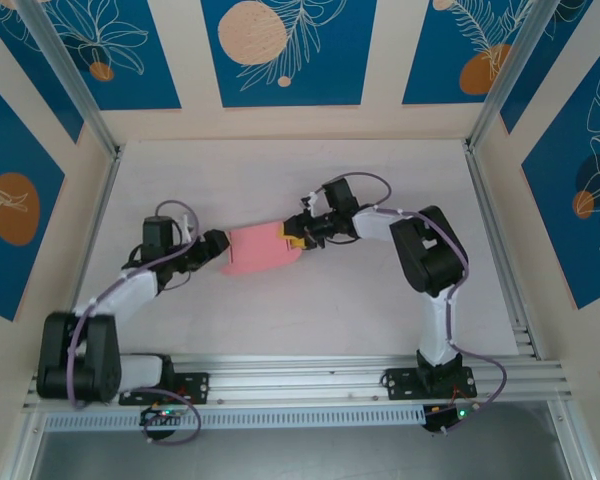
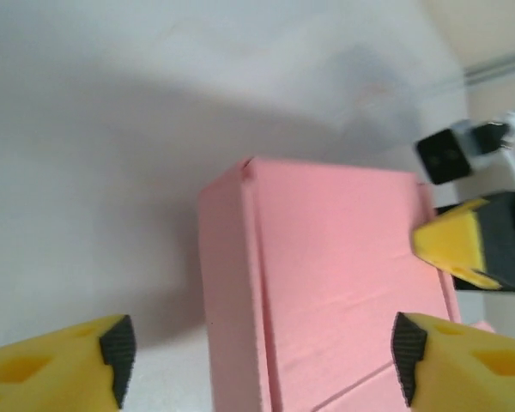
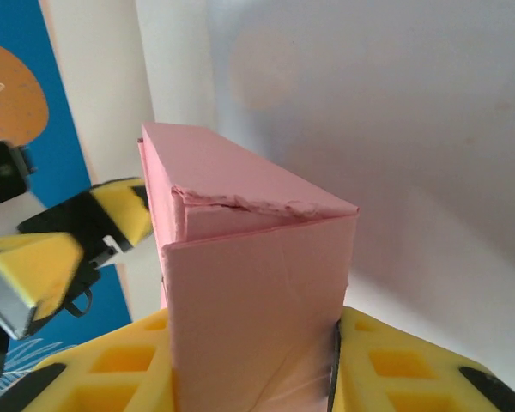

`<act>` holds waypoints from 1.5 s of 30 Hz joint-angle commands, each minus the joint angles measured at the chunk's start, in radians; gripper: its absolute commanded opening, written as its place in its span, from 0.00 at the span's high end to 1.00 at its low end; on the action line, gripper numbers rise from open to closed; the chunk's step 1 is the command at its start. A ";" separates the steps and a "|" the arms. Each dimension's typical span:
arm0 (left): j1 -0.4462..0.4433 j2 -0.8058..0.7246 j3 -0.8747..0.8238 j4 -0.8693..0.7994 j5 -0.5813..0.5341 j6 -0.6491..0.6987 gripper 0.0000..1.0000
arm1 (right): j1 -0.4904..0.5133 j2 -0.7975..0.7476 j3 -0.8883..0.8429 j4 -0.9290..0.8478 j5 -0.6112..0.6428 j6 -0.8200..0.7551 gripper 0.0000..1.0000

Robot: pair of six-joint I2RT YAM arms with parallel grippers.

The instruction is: Fold the paper box

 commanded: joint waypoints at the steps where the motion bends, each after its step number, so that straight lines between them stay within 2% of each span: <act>1: -0.046 -0.146 0.002 0.089 -0.052 0.219 0.06 | -0.038 -0.073 -0.027 -0.106 -0.080 0.069 0.82; 2: -0.073 -0.193 -0.015 0.134 -0.062 0.300 0.01 | -0.044 -0.085 -0.027 -0.142 -0.096 0.067 0.82; 5: -0.177 -0.304 -0.082 0.263 -0.076 0.553 0.00 | -0.071 -0.118 -0.025 -0.261 -0.128 0.049 0.82; 7: -0.285 -0.356 -0.115 0.274 -0.088 0.779 0.00 | -0.092 -0.139 -0.028 -0.332 -0.155 0.037 0.82; 9: -0.396 -0.374 -0.129 0.240 -0.164 0.975 0.00 | -0.111 -0.162 -0.026 -0.412 -0.173 0.017 0.82; 13: -0.535 -0.350 -0.103 0.141 -0.267 1.142 0.00 | -0.145 -0.204 -0.017 -0.562 -0.182 -0.034 0.82; 18: -0.723 -0.258 -0.066 0.070 -0.523 1.300 0.00 | -0.165 -0.240 -0.027 -0.636 -0.193 -0.047 0.81; 21: -0.790 -0.174 -0.044 0.101 -0.648 1.348 0.00 | -0.170 -0.247 -0.035 -0.658 -0.195 -0.049 0.81; 24: -0.816 -0.103 -0.030 0.172 -0.739 1.376 0.00 | -0.173 -0.246 -0.042 -0.672 -0.201 -0.058 0.81; 27: -0.821 -0.058 -0.011 0.223 -0.784 1.386 0.08 | -0.176 -0.245 -0.043 -0.689 -0.196 -0.076 0.81; 31: -0.820 -0.028 0.029 0.192 -0.747 1.388 0.24 | -0.175 -0.244 -0.054 -0.682 -0.197 -0.082 0.80; 34: -0.821 -0.023 0.044 0.160 -0.733 1.385 0.37 | -0.175 -0.245 -0.063 -0.680 -0.202 -0.086 0.74; 39: -0.817 -0.054 0.067 0.089 -0.714 1.353 0.65 | -0.181 -0.250 -0.063 -0.699 -0.193 -0.108 0.65; 42: -0.807 -0.065 0.099 -0.001 -0.658 1.321 0.70 | -0.185 -0.260 -0.063 -0.698 -0.179 -0.115 0.54; 45: -0.789 -0.061 0.143 -0.099 -0.600 1.282 0.71 | -0.191 -0.282 -0.066 -0.692 -0.156 -0.119 0.39</act>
